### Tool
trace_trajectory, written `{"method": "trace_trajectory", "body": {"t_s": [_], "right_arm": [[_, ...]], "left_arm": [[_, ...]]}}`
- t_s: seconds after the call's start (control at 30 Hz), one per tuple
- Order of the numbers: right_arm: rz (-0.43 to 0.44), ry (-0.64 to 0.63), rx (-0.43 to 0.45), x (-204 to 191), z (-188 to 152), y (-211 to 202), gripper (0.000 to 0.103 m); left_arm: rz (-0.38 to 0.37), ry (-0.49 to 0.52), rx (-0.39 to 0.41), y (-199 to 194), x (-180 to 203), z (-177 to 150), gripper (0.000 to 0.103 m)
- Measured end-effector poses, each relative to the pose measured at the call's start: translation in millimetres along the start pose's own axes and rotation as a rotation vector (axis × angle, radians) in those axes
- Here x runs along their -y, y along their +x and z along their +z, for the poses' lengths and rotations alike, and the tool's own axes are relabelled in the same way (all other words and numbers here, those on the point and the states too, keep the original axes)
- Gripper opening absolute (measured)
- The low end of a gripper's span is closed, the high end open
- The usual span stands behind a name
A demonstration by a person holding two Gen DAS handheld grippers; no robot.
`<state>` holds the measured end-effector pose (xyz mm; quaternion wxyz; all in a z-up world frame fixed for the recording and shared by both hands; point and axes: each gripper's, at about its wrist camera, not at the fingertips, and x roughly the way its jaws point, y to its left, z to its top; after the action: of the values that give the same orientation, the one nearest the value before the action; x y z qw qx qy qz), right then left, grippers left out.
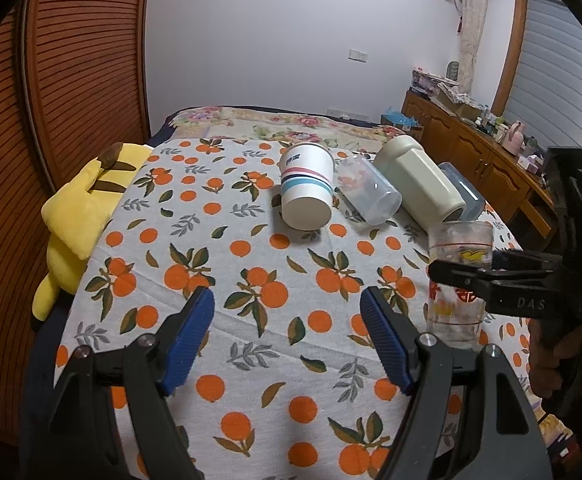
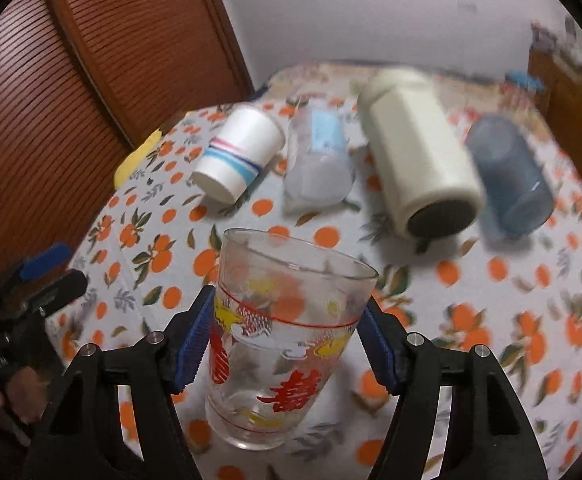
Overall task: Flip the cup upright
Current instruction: 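Grasp the glass tumbler with the right tool while the left tool releases it, then rotate the right tool to turn the glass tumbler mouth up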
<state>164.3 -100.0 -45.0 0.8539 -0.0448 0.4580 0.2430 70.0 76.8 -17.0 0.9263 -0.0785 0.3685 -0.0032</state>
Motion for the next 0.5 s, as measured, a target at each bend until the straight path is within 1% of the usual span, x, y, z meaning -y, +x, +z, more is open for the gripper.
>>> {"method": "trace_trajectory", "body": {"t_s": [0.1, 0.23, 0.5], "right_arm": [[-0.041, -0.043, 0.057, 2, -3, -11, 0.069], [-0.080, -0.088, 0.105, 2, -4, -16, 0.067], [-0.123, -0.140, 0.144, -1, -7, -20, 0.065]], "left_arm": [[-0.003, 0.008, 0.001, 0, 4, 0, 0.075], [-0.004, 0.018, 0.000, 0, 9, 0, 0.075], [-0.002, 0.021, 0.001, 0, 11, 0, 0.075]]}}
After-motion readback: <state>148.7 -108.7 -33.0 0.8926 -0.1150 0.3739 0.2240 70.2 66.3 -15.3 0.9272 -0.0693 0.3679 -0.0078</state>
